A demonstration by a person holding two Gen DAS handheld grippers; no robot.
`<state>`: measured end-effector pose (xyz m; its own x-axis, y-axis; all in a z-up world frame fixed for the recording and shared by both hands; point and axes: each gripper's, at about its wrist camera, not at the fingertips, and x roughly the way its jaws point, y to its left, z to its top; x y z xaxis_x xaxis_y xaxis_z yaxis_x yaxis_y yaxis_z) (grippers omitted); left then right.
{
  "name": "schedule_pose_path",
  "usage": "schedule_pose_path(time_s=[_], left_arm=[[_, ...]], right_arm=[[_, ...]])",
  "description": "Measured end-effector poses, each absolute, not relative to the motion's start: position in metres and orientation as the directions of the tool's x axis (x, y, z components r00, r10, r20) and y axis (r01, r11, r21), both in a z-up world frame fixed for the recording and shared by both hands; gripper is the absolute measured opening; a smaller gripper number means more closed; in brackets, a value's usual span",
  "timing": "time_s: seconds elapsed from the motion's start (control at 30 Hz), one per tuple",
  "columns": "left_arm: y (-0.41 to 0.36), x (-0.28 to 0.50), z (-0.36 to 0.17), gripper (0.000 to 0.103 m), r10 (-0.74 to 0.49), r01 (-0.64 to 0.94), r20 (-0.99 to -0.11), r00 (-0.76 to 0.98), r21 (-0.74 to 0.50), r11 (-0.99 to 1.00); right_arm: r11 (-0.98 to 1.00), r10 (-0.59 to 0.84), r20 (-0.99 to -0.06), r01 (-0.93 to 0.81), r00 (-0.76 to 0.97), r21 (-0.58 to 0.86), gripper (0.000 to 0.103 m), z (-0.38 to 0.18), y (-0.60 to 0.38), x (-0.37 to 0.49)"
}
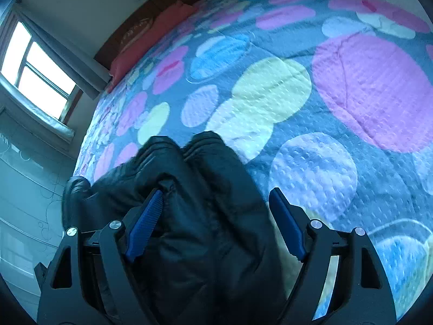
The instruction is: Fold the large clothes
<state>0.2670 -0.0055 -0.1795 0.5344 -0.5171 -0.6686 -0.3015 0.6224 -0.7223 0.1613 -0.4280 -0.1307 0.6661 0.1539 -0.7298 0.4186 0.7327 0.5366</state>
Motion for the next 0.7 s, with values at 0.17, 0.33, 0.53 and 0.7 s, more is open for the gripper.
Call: schedule_pose_path(time_s=[0.17,0.33,0.53,0.7], left_arm=[[-0.008,0.271,-0.179,0.083,-0.55,-0.25,-0.651,0.523,-0.734,0.631],[-0.004,0.265,-0.177,0.083,-0.555,-0.219,-0.638,0.534,-0.739,0.638],[-0.006,0.265,-0.177,0.083,-0.532,-0.174,-0.651,0.541,-0.706,0.686],[-0.003,0.265,-0.177,0.083,-0.546,-0.169,-0.642,0.538,-0.717,0.677]], right_arm=[[0.718,0.19,-0.702,0.391,0.686,0.576,0.09,-0.143,-0.433,0.155],[0.704,0.167,-0.664,0.383,0.729,0.598,0.09,-0.138,-0.439,0.143],[0.704,0.145,-0.661,0.393,0.736,0.592,0.09,-0.139,-0.44,0.14],[0.671,0.068,-0.612,0.417,0.788,0.613,0.09,-0.129,-0.452,0.122]])
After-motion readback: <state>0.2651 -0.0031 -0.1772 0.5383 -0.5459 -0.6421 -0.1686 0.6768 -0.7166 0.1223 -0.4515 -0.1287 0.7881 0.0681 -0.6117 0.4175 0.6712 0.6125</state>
